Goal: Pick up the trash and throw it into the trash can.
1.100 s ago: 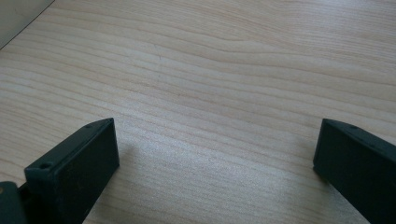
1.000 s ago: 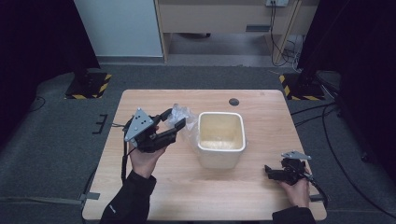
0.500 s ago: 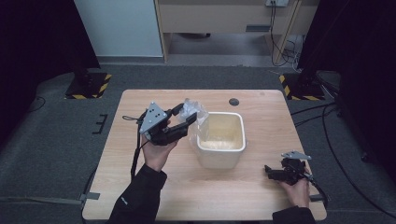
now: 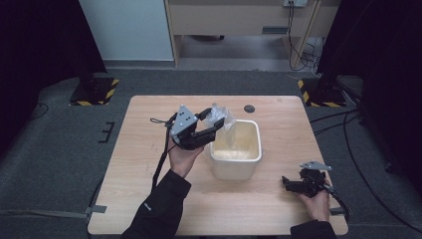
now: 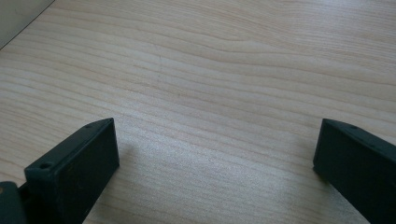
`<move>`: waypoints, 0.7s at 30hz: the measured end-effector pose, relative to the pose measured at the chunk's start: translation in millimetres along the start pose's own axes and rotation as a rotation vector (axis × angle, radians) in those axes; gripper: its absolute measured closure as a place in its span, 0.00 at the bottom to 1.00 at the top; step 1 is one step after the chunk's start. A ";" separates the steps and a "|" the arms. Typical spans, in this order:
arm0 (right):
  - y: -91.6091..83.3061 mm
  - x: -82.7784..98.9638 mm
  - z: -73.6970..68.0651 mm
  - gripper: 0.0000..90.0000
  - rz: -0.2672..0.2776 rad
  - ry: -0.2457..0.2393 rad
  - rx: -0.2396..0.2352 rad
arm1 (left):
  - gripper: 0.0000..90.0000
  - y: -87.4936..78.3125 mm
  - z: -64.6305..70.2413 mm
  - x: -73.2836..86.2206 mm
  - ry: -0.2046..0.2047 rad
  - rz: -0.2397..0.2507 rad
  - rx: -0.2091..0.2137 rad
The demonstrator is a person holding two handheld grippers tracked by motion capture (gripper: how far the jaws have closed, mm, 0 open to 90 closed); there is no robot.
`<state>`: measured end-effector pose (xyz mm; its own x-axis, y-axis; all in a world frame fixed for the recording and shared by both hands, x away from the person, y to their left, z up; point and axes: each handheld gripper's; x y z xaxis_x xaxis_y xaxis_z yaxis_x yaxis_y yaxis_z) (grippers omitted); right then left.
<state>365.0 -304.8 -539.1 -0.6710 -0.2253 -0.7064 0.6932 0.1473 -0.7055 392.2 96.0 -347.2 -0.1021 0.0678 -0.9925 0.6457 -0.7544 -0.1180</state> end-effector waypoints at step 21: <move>0.0 0.0 0.0 0.00 0.000 0.000 0.000 | 0.49 46.6 3.7 34.4 -0.021 -0.084 0.015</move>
<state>365.0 -304.8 -539.1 -0.6713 -0.2251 -0.7062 0.6931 0.1472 -0.7057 416.0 60.8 -386.7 -0.1718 0.1174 -0.9781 0.6225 -0.7566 -0.2002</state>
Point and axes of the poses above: each handheld gripper's, and its own axes: y roughly forward along the jaws, x roughly out of its underside, z roughly to its right, and after that the axes turned 5 degrees about x, right-handed
